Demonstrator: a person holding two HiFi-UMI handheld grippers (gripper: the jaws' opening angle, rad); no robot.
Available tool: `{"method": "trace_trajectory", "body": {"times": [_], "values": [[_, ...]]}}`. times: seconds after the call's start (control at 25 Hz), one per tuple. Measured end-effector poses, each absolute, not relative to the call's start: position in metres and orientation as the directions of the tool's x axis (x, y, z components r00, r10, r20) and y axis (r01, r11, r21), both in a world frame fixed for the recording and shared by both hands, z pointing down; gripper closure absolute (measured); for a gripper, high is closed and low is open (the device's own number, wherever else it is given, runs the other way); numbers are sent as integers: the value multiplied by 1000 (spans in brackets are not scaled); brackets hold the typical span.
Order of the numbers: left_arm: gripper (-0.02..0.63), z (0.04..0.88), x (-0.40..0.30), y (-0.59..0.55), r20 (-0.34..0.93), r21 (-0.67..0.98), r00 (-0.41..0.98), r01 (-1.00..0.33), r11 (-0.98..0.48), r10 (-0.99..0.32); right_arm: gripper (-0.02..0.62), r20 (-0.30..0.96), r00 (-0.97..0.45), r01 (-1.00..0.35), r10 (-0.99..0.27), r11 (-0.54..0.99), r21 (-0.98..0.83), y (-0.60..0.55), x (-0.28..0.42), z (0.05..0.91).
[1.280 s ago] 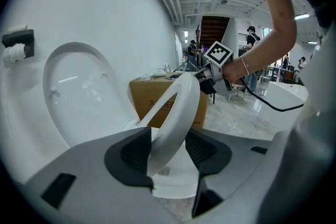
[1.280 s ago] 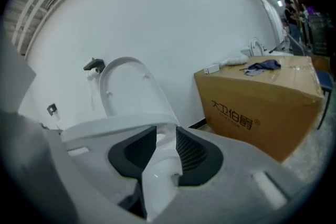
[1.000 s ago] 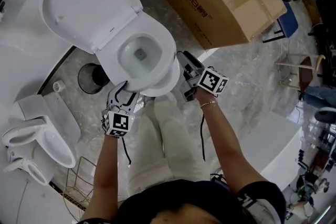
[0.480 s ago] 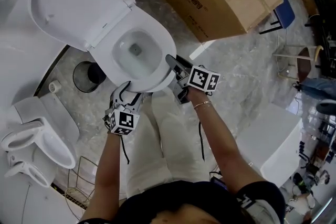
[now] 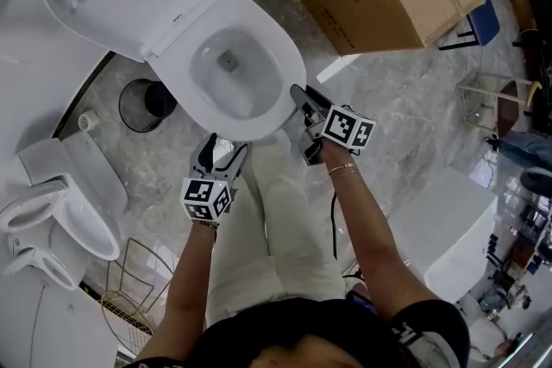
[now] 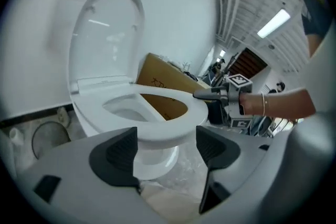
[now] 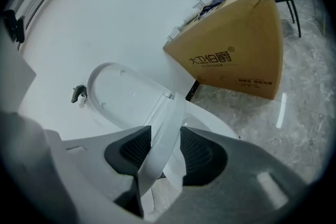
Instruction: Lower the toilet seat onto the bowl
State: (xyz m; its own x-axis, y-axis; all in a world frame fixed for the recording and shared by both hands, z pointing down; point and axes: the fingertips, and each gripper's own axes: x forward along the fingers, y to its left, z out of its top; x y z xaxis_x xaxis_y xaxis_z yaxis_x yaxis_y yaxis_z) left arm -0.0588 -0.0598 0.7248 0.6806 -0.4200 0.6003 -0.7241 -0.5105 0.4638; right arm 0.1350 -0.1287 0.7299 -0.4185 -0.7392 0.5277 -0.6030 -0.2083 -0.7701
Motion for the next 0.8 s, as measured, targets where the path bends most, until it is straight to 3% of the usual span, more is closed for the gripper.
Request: {"method": "trace_trajectory", "body": {"times": [0.24,0.48,0.6,0.8], "values": [[270,758,-63,-38,564,757,738,-641,-123,-370,425,563,-383,-619,-732,-249,-745,-118,140,752],[270,794,-40,-49,409,911,804,-334,241,-432,434,585,-370,-619,-722,-278,-735,-108,147,780],[274,815,-35,-46,442,896,808,-378,232,-389,436,595,-358,-613,-720,-299,-731,-101,150,791],[385,834,-25,-38,453,891,825,-401,215,-338,436,601,-353,-574,-717,-342,-744,-95,152,815]]}}
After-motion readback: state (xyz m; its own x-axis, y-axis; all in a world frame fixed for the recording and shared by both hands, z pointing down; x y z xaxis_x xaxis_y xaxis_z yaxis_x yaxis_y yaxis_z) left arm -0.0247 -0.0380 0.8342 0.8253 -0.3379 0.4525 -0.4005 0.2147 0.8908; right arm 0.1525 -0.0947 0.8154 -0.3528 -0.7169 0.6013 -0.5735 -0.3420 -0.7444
